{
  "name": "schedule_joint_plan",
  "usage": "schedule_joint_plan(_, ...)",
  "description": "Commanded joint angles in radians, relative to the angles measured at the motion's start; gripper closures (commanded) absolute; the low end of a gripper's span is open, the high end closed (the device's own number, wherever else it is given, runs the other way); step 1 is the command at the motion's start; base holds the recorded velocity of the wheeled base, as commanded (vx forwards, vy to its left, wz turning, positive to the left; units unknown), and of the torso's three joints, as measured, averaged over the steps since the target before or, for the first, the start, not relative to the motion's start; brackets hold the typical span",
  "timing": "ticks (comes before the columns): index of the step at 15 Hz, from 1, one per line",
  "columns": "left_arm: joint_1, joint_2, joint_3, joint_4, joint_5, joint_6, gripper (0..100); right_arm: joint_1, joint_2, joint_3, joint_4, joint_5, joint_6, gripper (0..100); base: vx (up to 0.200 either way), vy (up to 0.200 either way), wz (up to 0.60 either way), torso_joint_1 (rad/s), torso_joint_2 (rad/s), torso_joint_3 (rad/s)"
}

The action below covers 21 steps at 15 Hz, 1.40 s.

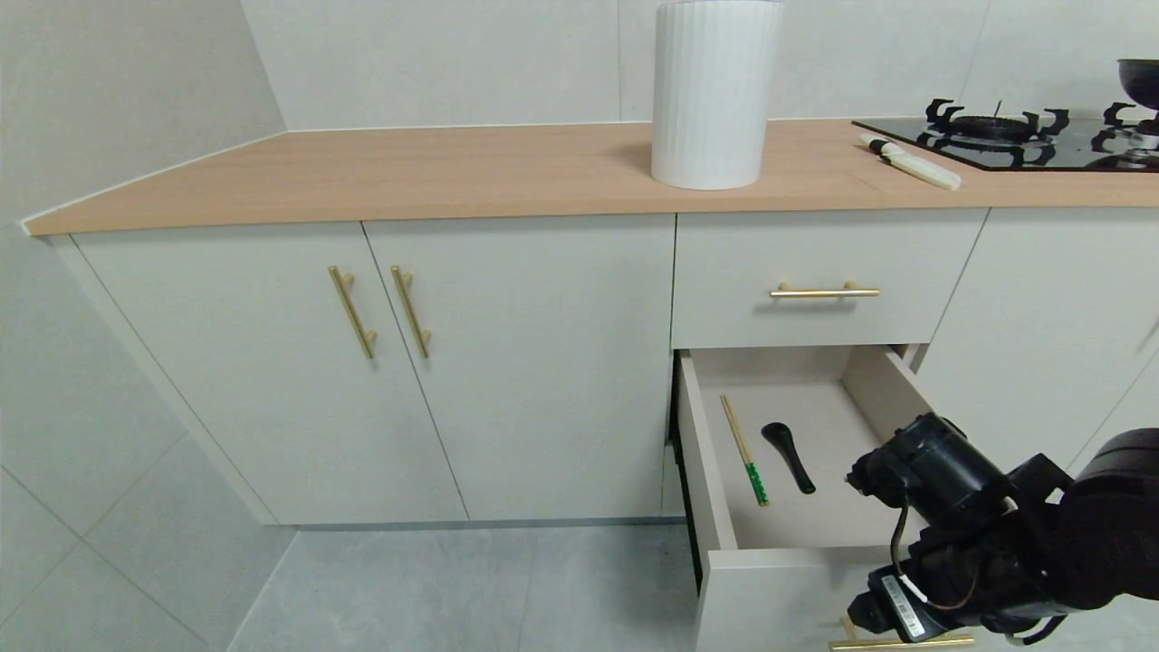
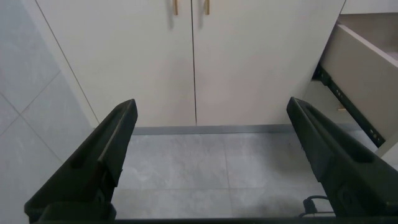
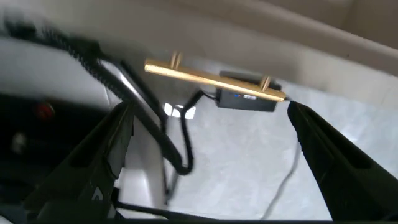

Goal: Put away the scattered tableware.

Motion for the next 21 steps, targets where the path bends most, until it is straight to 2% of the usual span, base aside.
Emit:
schedule_joint_plan(1, 0.000, 0.000, 0.000, 0.000, 0.000, 0.000, 0, -0.016, 0.045, -0.045, 0.000, -0.002, 0.044, 0, 0.000, 0.000, 0.00, 0.000, 0.00, 0.000)
schedule_joint_plan(5, 0.000, 0.000, 0.000, -0.001, 0.000, 0.001, 0, -0.019, 0.102, -0.112, 0.000, -0.048, 0.144, 0, 0.000, 0.000, 0.00, 0.000, 0.00, 0.000)
schedule_joint_plan(9, 0.000, 0.000, 0.000, 0.000, 0.000, 0.001, 0, -0.044, 0.135, -0.149, -0.020, -0.077, 0.176, 0, 0.000, 0.000, 0.00, 0.000, 0.00, 0.000)
schedule_joint_plan(13, 0.000, 0.000, 0.000, 0.000, 0.000, 0.000, 0, -0.093, 0.177, -0.152, -0.150, -0.078, 0.159, 0, 0.000, 0.000, 0.00, 0.000, 0.00, 0.000)
schedule_joint_plan(18, 0.000, 0.000, 0.000, -0.001, 0.000, 0.001, 0, -0.143, 0.240, -0.236, -0.153, -0.078, 0.111, 0, 0.000, 0.000, 0.00, 0.000, 0.00, 0.000)
schedule_joint_plan(21, 0.000, 0.000, 0.000, 0.000, 0.000, 0.001, 0, -0.165, 0.299, -0.339, -0.153, -0.078, 0.070, 0, 0.000, 0.000, 0.00, 0.000, 0.00, 0.000)
